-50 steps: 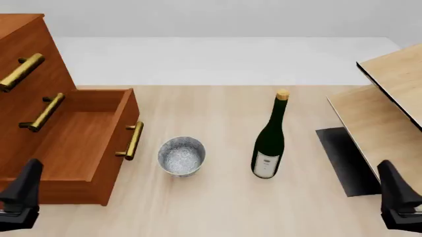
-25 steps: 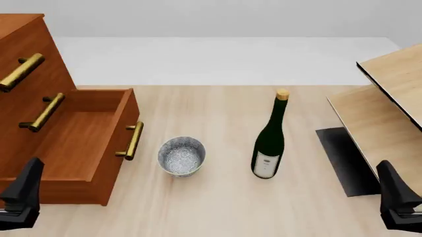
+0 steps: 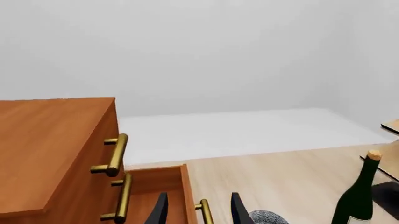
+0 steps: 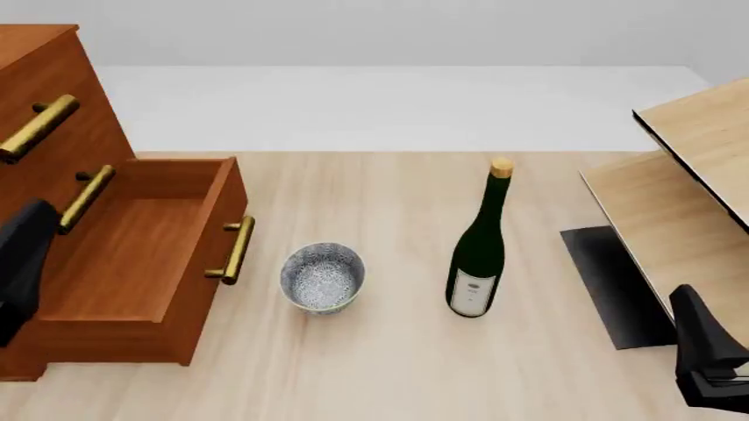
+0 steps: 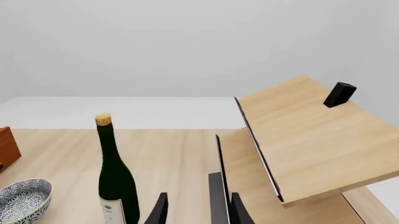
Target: Close the bottom drawer of the cabinet and open the top drawer.
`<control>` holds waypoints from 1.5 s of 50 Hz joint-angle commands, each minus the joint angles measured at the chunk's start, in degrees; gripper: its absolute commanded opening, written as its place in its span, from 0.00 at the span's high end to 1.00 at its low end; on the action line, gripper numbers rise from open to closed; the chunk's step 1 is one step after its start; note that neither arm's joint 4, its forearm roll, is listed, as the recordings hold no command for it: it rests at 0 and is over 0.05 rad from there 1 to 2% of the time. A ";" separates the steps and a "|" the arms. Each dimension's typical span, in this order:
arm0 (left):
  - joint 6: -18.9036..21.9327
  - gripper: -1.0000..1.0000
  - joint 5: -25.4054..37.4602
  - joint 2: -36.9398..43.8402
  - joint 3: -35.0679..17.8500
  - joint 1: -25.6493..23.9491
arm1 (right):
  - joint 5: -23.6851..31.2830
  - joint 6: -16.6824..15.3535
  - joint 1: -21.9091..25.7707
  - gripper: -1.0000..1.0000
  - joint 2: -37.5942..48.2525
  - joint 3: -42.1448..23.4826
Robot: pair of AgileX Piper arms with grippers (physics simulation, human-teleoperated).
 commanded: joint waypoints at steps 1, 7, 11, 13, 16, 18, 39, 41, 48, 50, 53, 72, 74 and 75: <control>-5.32 0.00 0.45 10.10 -7.89 -5.74 | -0.03 0.06 -0.13 0.00 -0.05 0.01; -10.03 0.00 0.77 14.85 -10.82 -9.02 | -0.08 0.03 -0.17 0.00 0.01 0.00; -11.04 0.00 1.68 17.71 -12.65 -10.14 | -0.08 0.06 -0.19 0.00 0.01 -0.01; -12.31 0.00 2.24 19.57 -13.41 -10.44 | -0.05 0.11 -0.19 0.00 -0.03 0.00; -14.74 0.00 2.12 20.60 -13.54 -12.29 | -0.04 0.15 -0.17 0.00 0.00 -0.01; -16.61 0.00 1.75 21.75 -13.13 -13.14 | -0.04 0.19 -0.19 0.00 -0.01 0.00; -22.57 0.00 -0.12 27.26 -11.35 -18.42 | -0.01 0.24 0.21 0.00 0.11 -0.09; -21.74 0.00 0.48 29.02 -11.79 -18.41 | 0.07 0.23 0.29 0.00 0.01 -0.08; -23.11 0.00 0.19 32.89 -10.06 -16.40 | 0.11 0.22 0.48 0.00 0.02 -0.11; -22.81 0.00 0.38 34.62 -9.41 -15.37 | 0.10 0.23 0.52 0.00 0.04 -0.11; -23.76 0.00 -0.28 36.88 -8.44 -15.41 | 0.13 0.22 0.57 0.00 0.02 -0.11; -25.28 0.00 -2.47 44.51 -5.55 -15.37 | 0.15 0.42 0.55 0.00 0.08 -0.18; -22.54 0.00 -1.39 44.78 -5.65 -13.44 | 0.15 0.41 0.56 0.00 0.09 -0.18; -23.58 0.00 -2.40 45.36 -5.11 -14.02 | 0.15 0.42 0.56 0.00 0.08 -0.18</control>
